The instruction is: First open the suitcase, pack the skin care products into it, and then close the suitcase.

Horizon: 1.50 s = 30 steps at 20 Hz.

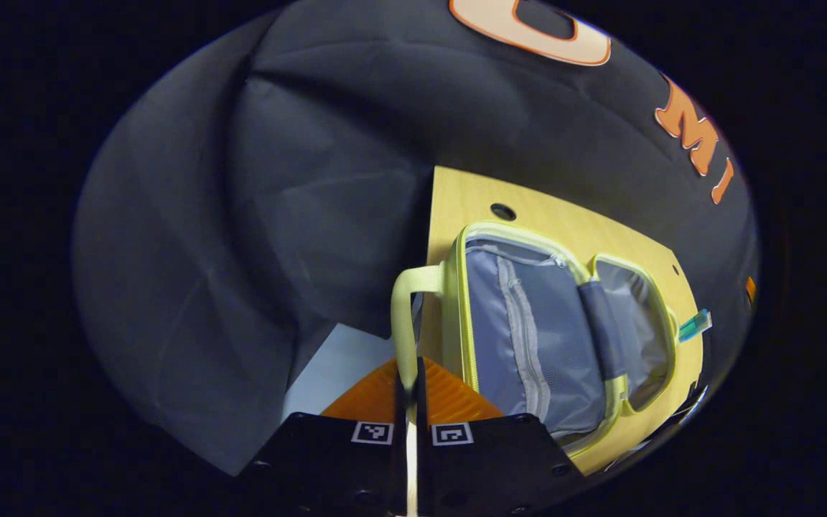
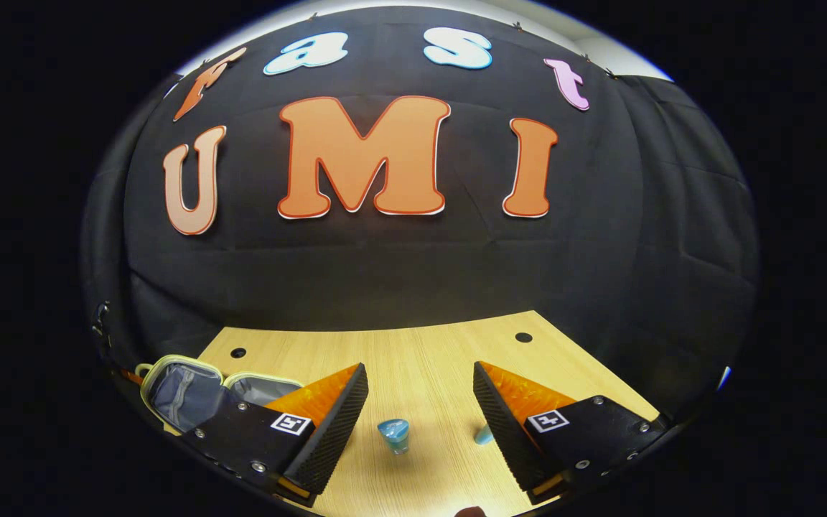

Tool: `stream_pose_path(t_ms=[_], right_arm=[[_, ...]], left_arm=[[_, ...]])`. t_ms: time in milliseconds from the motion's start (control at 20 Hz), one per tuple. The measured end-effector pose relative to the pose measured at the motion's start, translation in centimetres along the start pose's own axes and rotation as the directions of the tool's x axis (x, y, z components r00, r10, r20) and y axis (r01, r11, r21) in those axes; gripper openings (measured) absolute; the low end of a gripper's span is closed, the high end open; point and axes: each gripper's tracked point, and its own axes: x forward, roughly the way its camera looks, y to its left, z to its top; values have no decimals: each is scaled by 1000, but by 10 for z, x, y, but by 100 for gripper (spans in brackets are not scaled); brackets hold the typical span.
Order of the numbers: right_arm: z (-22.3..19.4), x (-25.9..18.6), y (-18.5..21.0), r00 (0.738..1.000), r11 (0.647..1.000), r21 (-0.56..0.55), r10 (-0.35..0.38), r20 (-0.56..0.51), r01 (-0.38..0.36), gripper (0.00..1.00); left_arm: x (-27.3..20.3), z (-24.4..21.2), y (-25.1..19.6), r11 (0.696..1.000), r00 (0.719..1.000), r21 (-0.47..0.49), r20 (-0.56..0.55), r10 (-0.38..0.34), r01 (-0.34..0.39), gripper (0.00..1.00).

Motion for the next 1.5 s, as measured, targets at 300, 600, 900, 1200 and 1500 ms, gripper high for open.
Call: stream_pose_path(t_ms=[300, 600, 900, 1200, 1500], right_arm=[[-4, -7, -10, 1000, 1000, -17, -19, -8, 19, 94], [-16, -8, -27, 1000, 998, -53, -20, -20, 19, 94], [-37, 3, -47, 999, 998, -45, 30, -37, -32, 94], [-58, 15, -82, 988, 989, -59, 128, -89, -133, 94], [-76, 33, -120, 963, 964, -92, 235, -132, -248, 94]], left_arm=[[6, -7, 14, 998, 998, -20, -17, 55, -55, 43], [-42, 29, 12, 978, 967, -23, 148, 208, -207, 97], [-140, 85, -80, 973, 891, -1, 402, 212, -231, 98], [-187, 76, -249, 997, 835, 47, 550, 24, -60, 98], [-171, 19, -410, 994, 827, 92, 561, -9, -52, 98]])
